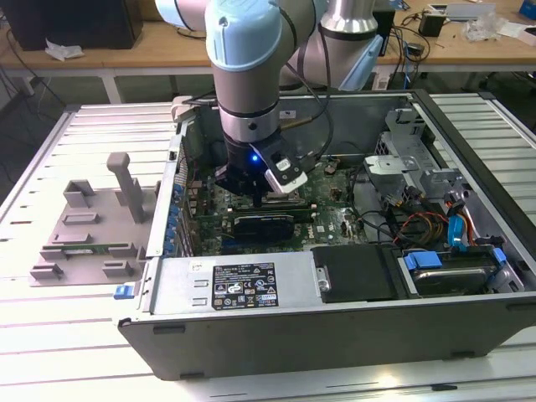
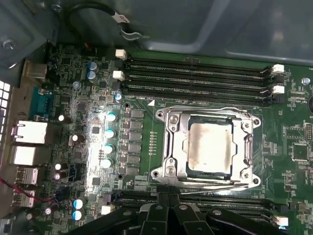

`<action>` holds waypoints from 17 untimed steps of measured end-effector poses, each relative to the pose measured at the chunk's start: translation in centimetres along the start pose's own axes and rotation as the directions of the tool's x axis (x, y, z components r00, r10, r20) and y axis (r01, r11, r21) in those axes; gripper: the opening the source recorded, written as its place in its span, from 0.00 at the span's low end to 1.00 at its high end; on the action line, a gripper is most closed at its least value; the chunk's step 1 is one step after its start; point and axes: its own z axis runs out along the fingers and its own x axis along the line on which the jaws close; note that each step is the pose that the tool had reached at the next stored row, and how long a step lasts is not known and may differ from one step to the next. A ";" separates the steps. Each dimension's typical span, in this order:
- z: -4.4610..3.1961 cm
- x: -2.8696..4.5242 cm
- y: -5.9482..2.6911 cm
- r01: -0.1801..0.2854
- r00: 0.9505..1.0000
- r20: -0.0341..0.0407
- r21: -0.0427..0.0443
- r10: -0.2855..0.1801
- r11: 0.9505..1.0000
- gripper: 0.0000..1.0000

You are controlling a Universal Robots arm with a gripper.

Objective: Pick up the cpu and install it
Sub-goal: 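Install the second cpu locking lever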

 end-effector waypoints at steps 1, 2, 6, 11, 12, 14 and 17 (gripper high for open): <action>0.02 0.03 0.00 -0.001 1.000 0.004 -0.020 0.001 1.000 0.11; 0.03 0.05 0.00 -0.001 1.000 0.006 -0.030 0.001 1.000 0.11; 0.04 0.19 -0.09 0.000 1.000 0.018 -0.075 0.002 0.997 0.11; 0.01 0.21 -0.27 -0.001 1.000 0.018 -0.076 0.002 0.997 0.11; 0.01 0.21 -0.33 0.000 1.000 0.018 -0.076 0.002 0.997 0.11; -0.03 0.23 -0.58 -0.001 1.000 0.017 -0.076 0.002 0.997 0.11; -0.11 0.25 -1.09 -0.001 1.000 0.017 -0.076 0.002 0.997 0.11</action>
